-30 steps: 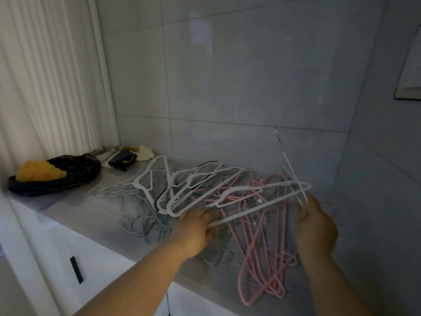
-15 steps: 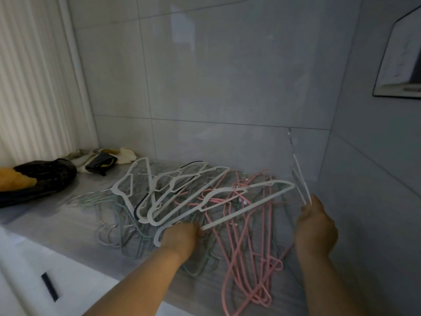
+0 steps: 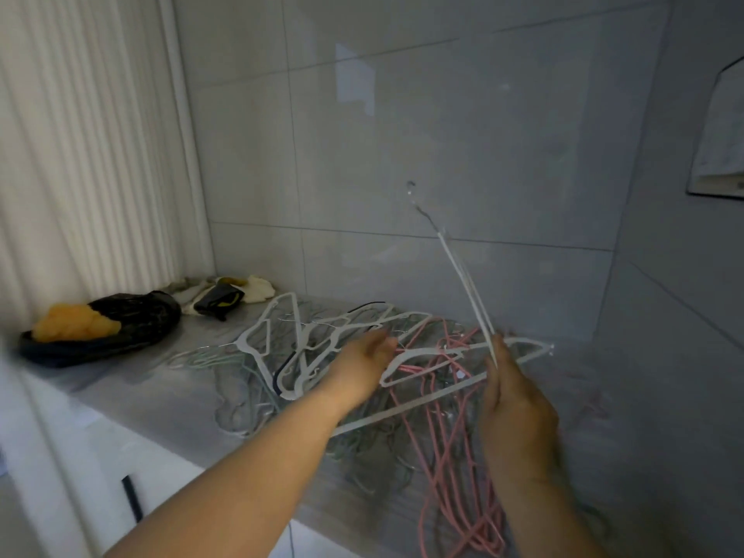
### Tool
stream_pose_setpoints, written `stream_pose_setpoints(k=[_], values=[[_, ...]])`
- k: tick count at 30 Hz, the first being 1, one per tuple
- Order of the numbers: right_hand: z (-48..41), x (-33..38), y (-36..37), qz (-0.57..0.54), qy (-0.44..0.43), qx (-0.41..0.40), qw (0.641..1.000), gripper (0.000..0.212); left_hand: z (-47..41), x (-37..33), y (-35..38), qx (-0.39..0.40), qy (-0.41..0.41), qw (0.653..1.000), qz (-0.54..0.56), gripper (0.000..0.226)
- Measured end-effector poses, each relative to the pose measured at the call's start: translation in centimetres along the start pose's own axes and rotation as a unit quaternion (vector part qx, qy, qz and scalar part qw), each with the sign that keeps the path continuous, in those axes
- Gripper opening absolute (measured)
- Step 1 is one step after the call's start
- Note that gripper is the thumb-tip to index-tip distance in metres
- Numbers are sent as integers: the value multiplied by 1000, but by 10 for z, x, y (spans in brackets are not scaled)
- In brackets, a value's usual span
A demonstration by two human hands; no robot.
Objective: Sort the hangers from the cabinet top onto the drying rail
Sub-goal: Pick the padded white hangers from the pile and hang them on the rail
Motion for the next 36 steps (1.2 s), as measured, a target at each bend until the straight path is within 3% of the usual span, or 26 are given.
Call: stream_pose_setpoints(k=[4, 7, 10, 13, 15, 19, 21, 22, 23, 26, 29, 31, 36], values=[[13, 40, 5, -42, -60, -11, 997, 37, -1, -37, -12, -13, -29, 990, 137, 53], [25, 68, 4, -100, -81, 4, 992, 31, 10, -45, -34, -88, -43, 983, 153, 56], [42, 99, -2, -188, -103, 36, 976, 37, 36, -42, -58, -157, -46, 972, 171, 37], [61, 129, -15, -256, -137, 62, 955, 22, 68, -34, -81, -229, -62, 947, 216, 4], [72, 147, -27, -292, -165, 82, 938, 18, 94, -32, -98, -277, -73, 927, 242, 20], [89, 173, -65, -319, -255, 95, 908, 24, 150, -38, -126, -320, -65, 915, 239, 22], [96, 185, -91, -325, -291, 151, 887, 57, 183, -46, -137, -348, -52, 902, 248, 19], [101, 191, -105, -326, -312, 172, 876, 62, 202, -52, -142, -364, -48, 896, 249, 19], [108, 196, -119, -334, -336, 176, 863, 53, 223, -56, -146, -379, -45, 890, 250, 19], [131, 209, -169, -419, -354, 164, 820, 41, 300, -69, -155, -419, -56, 879, 220, 17], [152, 220, -227, -516, -300, 162, 786, 50, 390, -79, -152, -467, -87, 866, 155, 18], [164, 225, -267, -551, -272, 164, 772, 25, 454, -86, -145, -497, -114, 853, 107, 17], [175, 241, -359, -618, -270, 213, 707, 32, 605, -115, -117, -552, -173, 816, 14, 17]])
Point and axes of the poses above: each hand's wrist, its own z-axis away from the middle knuckle, its own y-axis out of the palm, x = y × z, the point moved 1 cm from there along -z, towards the middle knuckle, and after that the axes turned 13 degrees about z, right-handed, at the moved point
